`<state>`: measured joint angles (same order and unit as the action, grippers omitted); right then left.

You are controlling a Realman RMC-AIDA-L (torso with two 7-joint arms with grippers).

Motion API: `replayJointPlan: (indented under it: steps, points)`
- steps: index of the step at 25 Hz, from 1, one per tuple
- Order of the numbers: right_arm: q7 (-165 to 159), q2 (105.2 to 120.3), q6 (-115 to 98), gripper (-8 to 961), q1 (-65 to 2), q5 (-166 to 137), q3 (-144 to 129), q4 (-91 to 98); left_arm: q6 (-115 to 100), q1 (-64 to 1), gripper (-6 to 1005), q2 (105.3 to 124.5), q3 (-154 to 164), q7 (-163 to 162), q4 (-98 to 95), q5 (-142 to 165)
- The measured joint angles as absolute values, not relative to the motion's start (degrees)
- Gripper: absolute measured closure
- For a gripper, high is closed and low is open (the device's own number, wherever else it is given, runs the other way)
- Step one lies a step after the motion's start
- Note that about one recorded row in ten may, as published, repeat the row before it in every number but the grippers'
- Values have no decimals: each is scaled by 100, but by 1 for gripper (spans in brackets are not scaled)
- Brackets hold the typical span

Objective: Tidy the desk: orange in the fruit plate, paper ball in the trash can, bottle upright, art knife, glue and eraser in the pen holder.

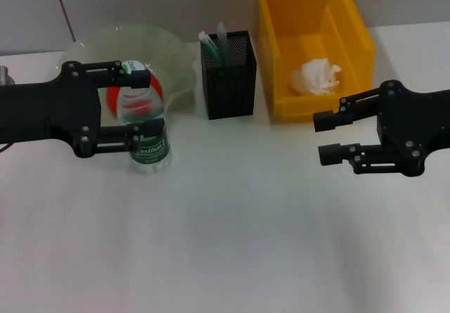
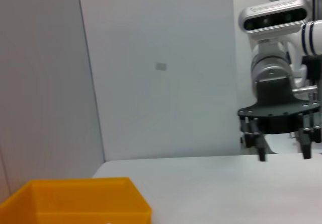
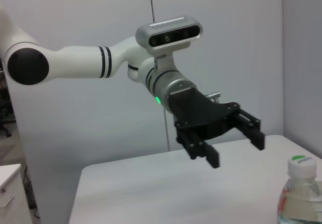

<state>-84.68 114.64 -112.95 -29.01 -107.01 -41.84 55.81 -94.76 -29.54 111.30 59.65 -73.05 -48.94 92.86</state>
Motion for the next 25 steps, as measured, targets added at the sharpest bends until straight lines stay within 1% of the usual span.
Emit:
replayJointPlan:
  steps: [1,14,19,25]
  points:
    - [-8464,11469,-11295,575,-2890,-10702,-4165,5594,-9515,-2951,296,11129,5965,-7325,-4907,9299]
    - [-8337,11491,-11344,274,-2801,-10837,-3952,5653,-9753,-2935,296,11095,5958,-7554,-5043,9522]
    - [-8321,11514,-11282,274,-2807,-11125,-3961,5671,-9774,-2966,296,11114,5958,-7660,-5121,9682]
    - [-8319,11602,-11077,273,-2835,-11420,-3964,5670,-9742,-3022,296,11157,5959,-7688,-5112,9916]
